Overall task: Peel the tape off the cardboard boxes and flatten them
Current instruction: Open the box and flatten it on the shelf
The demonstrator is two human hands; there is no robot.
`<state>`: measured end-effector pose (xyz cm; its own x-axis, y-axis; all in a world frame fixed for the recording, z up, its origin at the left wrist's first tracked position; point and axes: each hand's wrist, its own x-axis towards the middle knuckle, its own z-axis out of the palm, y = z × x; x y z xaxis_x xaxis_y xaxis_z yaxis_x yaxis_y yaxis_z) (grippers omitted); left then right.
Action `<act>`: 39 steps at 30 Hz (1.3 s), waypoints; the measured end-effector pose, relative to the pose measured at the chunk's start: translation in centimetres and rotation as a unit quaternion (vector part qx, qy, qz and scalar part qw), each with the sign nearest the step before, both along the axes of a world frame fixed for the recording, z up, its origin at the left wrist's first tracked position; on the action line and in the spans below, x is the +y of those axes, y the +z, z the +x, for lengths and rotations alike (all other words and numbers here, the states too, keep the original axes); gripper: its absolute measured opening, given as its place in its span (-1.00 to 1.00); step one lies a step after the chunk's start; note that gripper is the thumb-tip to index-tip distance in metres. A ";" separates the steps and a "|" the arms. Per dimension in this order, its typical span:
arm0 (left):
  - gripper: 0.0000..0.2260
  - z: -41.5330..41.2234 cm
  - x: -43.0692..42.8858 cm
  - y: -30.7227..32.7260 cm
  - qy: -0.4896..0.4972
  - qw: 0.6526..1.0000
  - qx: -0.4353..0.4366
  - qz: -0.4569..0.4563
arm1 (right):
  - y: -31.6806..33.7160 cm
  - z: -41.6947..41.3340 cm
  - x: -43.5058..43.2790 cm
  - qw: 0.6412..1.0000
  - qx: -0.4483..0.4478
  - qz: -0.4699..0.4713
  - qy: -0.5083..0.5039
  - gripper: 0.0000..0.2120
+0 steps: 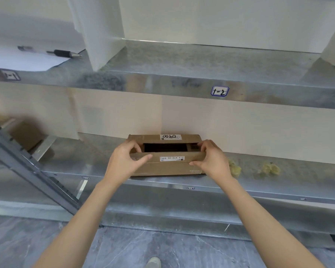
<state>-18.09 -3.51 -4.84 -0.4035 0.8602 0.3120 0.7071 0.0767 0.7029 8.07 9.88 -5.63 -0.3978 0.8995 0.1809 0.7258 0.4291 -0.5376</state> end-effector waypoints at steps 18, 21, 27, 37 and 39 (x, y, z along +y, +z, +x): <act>-0.44 -1.2 -1.0 -1.1 -0.080 0.992 0.037 -0.095 | 0.1 0.9 -1.0 0.993 0.007 -0.052 0.107 -0.37; -0.44 -1.3 -0.9 -0.6 -0.094 0.989 0.056 -0.099 | 0.2 0.8 -1.0 0.990 0.003 -0.068 0.125 -0.36; -0.38 -2.5 -0.2 0.2 -0.170 0.964 0.118 -0.166 | 1.4 0.7 0.2 0.971 -0.099 -0.082 0.203 -0.40; -0.37 -2.7 0.1 0.6 -0.194 0.935 0.248 -0.162 | 1.9 1.4 0.1 0.962 -0.164 -0.023 0.217 -0.50; -0.47 -2.8 0.0 0.7 -0.168 0.949 0.235 -0.129 | 1.8 1.5 0.1 0.967 -0.140 -0.001 0.211 -0.53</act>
<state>-20.90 -3.48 -4.12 0.0377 0.9879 0.1502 0.9526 -0.0809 0.2932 9.54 9.94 -3.88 -0.7627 0.6466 0.0117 0.6033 0.7179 -0.3473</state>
